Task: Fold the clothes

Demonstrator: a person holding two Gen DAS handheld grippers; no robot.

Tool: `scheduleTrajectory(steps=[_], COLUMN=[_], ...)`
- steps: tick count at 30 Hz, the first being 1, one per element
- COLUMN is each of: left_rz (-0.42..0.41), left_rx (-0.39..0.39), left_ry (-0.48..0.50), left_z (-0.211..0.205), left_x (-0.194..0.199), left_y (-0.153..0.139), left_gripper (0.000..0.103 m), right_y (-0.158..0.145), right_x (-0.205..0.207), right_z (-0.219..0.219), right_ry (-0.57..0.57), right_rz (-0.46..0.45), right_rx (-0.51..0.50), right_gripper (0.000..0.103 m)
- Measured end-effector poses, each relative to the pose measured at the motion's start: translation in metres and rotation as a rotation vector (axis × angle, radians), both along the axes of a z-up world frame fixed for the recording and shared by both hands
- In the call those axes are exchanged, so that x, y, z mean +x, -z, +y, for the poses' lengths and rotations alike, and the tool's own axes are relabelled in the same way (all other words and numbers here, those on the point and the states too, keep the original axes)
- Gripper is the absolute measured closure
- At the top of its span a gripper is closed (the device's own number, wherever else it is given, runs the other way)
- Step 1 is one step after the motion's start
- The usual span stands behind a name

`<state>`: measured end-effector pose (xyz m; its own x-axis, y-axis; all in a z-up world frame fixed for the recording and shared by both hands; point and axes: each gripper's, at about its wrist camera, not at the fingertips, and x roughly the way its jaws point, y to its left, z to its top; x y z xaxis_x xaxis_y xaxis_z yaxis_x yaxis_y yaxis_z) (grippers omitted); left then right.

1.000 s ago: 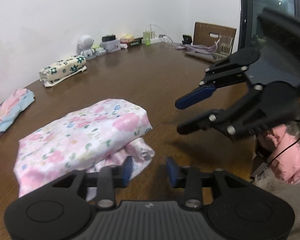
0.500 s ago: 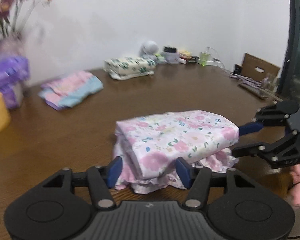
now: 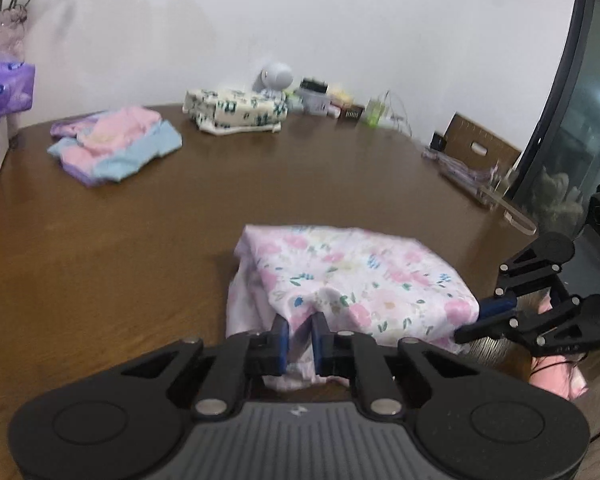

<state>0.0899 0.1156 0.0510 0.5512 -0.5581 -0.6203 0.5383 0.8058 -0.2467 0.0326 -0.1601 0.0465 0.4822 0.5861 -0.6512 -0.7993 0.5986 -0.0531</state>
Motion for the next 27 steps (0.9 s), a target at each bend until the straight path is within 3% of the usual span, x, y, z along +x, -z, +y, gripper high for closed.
scheduleTrajectory(steps=[4,6,8,11,12,21,24,27], left_rz=[0.008,0.013,-0.001,-0.025,-0.03,-0.025,-0.04,-0.049], left_rx=[0.014,0.004,-0.018,-0.013,-0.002,0.096,0.101,0.112], left_ry=[0.005,0.002,-0.009,-0.012,-0.006,0.018,0.043,0.079], left_z=[0.001,0.004,0.009,0.015,0.015,0.006,0.001,-0.008], left_x=[-0.006,-0.008,-0.012,-0.017,-0.019,-0.015,-0.015,-0.016], left_y=[0.004,0.004,0.0,-0.004,-0.004,0.009,0.01,0.011], left_gripper=[0.088,0.076,0.057,0.037,0.035,0.033,0.035,0.048], right_y=[0.0,-0.004,-0.007,-0.01,-0.009,0.009,0.011,0.009], right_x=[-0.003,-0.005,-0.006,-0.01,-0.01,0.001,0.003,0.004], right_z=[-0.006,-0.012,-0.019,-0.026,-0.026,-0.012,-0.011,-0.011], right_ry=[0.02,0.036,0.052,0.088,0.096,0.141,0.142,0.147], right_rz=[-0.011,-0.015,-0.019,-0.036,-0.04,0.011,0.03,0.025], right_rx=[0.006,0.028,0.05,0.056,0.051,0.011,0.009,0.009], right_gripper=[0.094,0.084,0.06,0.055,0.053,0.053,0.061,0.081])
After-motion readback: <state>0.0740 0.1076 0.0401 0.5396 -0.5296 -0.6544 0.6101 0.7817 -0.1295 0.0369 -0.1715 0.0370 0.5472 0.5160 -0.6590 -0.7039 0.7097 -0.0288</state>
